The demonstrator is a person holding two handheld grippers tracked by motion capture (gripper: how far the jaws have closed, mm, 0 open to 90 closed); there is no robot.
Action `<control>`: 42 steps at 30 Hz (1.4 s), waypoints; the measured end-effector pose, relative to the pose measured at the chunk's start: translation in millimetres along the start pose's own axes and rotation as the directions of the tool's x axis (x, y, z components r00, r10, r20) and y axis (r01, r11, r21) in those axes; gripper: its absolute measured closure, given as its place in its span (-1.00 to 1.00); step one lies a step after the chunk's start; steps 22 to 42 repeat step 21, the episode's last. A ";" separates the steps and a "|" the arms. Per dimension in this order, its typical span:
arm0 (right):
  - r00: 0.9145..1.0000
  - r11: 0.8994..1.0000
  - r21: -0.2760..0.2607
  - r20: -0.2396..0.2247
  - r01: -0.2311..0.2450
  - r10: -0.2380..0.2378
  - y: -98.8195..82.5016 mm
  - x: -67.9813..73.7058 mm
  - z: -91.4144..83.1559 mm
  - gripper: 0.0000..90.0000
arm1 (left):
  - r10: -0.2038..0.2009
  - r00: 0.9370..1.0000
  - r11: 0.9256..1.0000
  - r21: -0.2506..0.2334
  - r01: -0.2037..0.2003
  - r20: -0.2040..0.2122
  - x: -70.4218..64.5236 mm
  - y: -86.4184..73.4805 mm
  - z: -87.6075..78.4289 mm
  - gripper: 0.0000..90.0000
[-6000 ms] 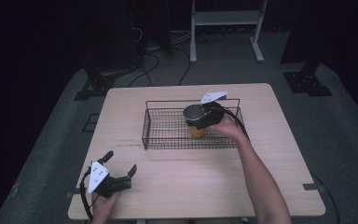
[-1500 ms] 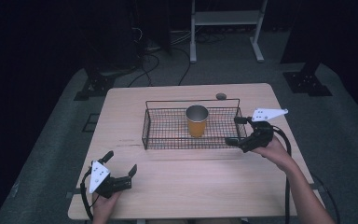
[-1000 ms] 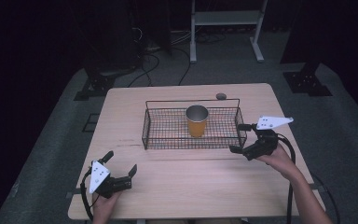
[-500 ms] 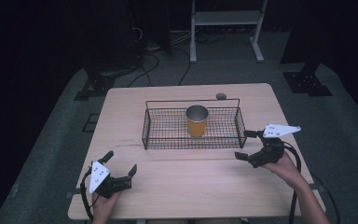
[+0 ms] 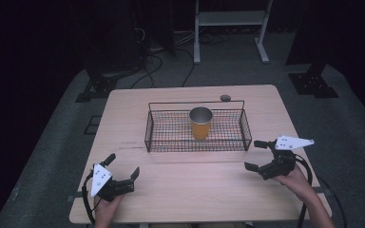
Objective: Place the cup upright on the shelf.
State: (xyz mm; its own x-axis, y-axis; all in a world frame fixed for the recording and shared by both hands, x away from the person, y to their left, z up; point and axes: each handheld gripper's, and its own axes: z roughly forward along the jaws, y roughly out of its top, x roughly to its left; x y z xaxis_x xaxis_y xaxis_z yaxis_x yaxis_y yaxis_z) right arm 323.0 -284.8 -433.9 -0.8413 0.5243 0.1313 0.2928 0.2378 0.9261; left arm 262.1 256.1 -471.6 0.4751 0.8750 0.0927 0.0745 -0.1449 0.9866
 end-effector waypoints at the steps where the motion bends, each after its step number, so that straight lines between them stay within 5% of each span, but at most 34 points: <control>1: 1.000 1.000 0.000 0.001 -0.003 0.003 -2.0 0.8 -0.7 -1.00 | 0.000 1.000 1.000 0.001 0.000 0.000 0.1 0.0 0.0 -1.00; 21: 0.999 0.996 -0.075 0.014 -0.038 0.039 -41.3 28.4 -20.3 -1.00 | 0.002 1.000 1.000 0.004 -0.002 -0.002 -0.4 0.1 0.5 -1.00; 42: 0.999 0.996 -0.075 0.014 -0.038 0.039 -41.3 28.4 -20.3 -1.00 | 0.002 1.000 1.000 0.004 -0.002 -0.002 -0.4 0.1 0.5 -1.00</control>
